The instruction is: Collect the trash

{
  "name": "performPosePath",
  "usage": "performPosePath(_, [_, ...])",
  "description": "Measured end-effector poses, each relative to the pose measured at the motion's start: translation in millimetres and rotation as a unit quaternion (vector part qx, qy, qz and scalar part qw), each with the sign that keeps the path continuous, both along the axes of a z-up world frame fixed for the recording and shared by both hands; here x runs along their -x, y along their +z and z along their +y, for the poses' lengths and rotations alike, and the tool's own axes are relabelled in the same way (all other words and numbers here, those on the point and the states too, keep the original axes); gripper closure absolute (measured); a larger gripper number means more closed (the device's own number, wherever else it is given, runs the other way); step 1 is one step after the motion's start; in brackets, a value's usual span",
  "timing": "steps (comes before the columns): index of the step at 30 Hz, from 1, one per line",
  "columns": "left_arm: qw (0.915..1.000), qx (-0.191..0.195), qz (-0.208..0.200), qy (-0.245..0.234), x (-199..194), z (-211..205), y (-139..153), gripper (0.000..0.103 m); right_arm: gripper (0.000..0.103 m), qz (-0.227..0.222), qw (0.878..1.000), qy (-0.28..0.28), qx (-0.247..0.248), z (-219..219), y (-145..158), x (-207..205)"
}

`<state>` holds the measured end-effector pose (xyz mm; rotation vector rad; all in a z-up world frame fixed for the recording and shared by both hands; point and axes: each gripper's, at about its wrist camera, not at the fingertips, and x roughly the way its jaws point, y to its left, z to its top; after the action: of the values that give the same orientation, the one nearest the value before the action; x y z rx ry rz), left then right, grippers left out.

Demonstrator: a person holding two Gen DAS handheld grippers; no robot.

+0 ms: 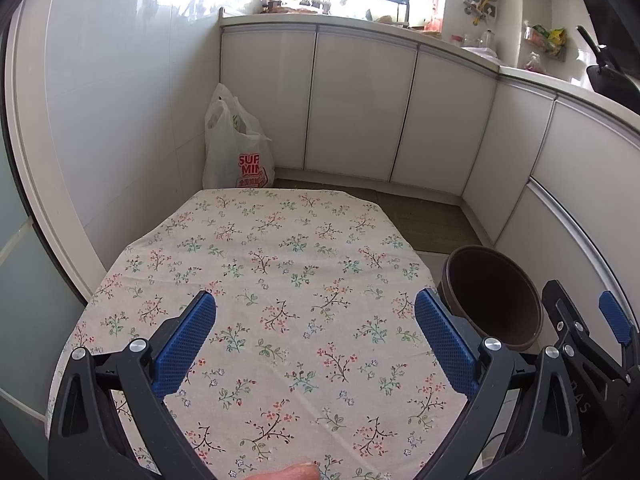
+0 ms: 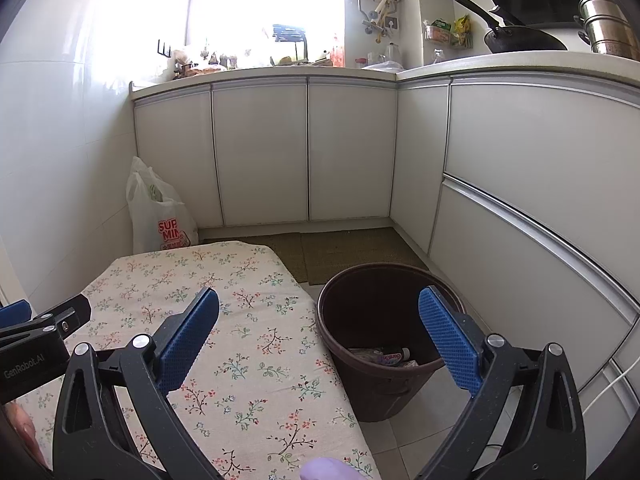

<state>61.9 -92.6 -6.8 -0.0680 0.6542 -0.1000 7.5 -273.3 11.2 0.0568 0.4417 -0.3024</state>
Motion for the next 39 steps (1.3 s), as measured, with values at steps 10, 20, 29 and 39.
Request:
performPosePath(10, [1.0000,0.000,0.002,-0.001,-1.5,0.3,-0.8,0.006,0.007,0.000,1.000,0.000,0.000,-1.2,-0.3,0.3])
performPosePath(20, [1.0000,-0.005,0.001,-0.001,-0.1,-0.5,-1.9,0.006,0.007,0.001,1.000,0.001,0.000,-2.5,-1.4,0.4])
performPosePath(29, [0.9999,-0.010,0.003,-0.005,-0.6,-2.9,-2.0,0.007,0.007,0.002,1.000,0.001,0.000,-4.9,-3.2,0.9])
performPosePath(39, [0.9998,0.000,-0.003,-0.021,0.8,-4.7,-0.8,0.026,0.007,0.004,1.000,-0.005,-0.004,-9.0,-8.3,3.6])
